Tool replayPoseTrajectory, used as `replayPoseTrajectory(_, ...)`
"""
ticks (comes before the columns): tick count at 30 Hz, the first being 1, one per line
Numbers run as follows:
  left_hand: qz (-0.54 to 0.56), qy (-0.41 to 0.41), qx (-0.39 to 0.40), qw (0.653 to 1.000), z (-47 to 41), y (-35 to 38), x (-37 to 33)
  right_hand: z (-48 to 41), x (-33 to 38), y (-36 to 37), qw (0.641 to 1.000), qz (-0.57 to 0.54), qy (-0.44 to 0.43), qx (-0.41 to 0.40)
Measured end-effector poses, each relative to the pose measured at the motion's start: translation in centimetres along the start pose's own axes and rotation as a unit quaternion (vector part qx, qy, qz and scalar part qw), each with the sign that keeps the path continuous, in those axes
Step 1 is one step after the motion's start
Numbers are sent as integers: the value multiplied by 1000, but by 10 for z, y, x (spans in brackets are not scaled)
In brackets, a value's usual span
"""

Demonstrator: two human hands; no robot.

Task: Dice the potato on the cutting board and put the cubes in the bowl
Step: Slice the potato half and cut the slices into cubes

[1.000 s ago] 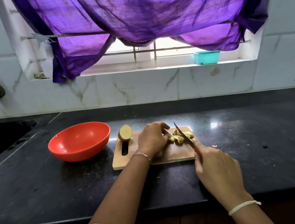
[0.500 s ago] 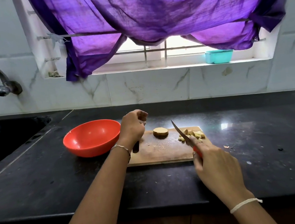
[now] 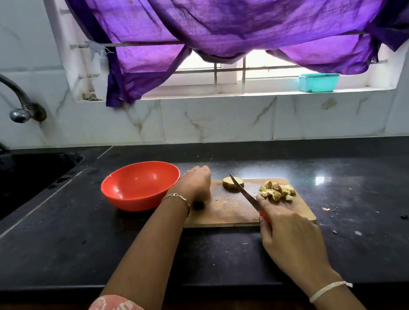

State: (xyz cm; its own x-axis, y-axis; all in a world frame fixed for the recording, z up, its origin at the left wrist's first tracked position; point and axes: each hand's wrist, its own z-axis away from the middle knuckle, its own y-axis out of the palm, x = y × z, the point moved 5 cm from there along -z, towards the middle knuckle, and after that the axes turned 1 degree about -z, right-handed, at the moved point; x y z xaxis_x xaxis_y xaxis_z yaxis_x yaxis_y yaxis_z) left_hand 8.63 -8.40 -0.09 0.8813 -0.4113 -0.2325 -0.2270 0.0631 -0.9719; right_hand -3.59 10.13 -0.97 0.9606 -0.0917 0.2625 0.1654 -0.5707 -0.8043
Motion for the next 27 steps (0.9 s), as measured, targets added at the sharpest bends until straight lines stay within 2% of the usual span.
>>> replayPoseTrajectory(6,25,5,-9,1000,-4,2,2,0,-2,-2,1000,6,17,-10)
replayPoseTrajectory(10,44,35,-54,997,-12,0,-9,0,-5,-2,1000,-2,28,-9)
replayPoseTrajectory(12,3,55,-67,996,-14,1,-20,-1,-7,-3,999,-13,38,-5)
replayPoseTrajectory(16,-103,100,-33,989,-19,13,-42,-2,-11,-5,998,-25,58,-6)
replayPoseTrajectory(19,-123,109,-30,986,-18,15,-50,-3,-11,-5,997,-18,68,-3)
replayPoseTrajectory(27,-19,125,-16,992,1,13,-48,-4,-13,-4,996,-52,69,13)
